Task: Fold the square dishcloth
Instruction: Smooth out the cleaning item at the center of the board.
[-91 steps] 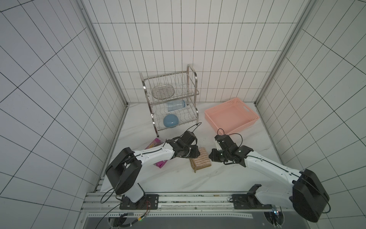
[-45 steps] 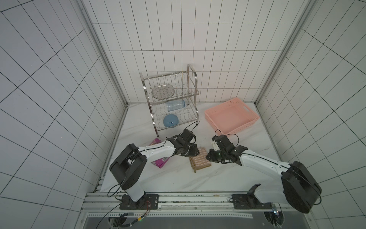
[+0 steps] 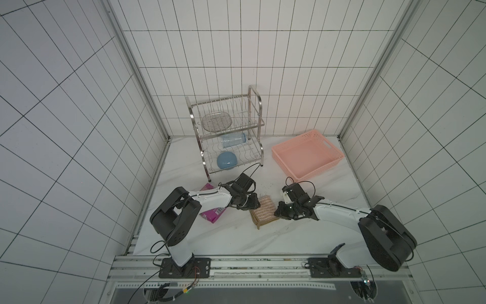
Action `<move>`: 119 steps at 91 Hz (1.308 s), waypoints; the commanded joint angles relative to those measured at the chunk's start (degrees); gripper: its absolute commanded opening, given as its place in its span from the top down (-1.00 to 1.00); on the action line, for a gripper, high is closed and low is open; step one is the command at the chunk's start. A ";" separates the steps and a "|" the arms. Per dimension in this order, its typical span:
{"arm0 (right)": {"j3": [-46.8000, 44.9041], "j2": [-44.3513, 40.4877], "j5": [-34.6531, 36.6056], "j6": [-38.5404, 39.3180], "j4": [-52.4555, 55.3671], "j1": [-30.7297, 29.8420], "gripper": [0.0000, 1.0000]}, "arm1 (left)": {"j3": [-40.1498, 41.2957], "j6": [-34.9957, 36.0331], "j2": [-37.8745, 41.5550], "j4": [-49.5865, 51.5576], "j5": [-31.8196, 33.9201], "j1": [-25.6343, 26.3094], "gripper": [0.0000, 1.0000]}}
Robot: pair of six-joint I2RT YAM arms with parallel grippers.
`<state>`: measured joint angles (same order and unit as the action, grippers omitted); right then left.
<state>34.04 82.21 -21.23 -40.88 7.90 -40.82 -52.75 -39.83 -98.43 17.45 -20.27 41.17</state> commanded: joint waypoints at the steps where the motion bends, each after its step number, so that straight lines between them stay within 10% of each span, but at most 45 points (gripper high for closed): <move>1: -0.86 0.48 -0.02 -0.28 0.30 0.52 0.79 | 0.90 1.43 0.63 -0.86 -0.86 -0.30 0.35; 39: 9.07 -8.40 2.51 2.70 10.36 1.26 0.65 | -0.64 1.09 9.91 0.14 1.43 2.39 0.23; 119: 12.78 20.80 -21.30 -10.44 -19.87 6.90 0.78 | 9.29 -3.36 3.83 -6.93 -0.92 -1.94 0.40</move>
<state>47.79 100.53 -39.64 -48.42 -4.86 -35.44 -44.34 -43.70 -93.21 11.62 -21.50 39.97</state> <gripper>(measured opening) 0.113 0.305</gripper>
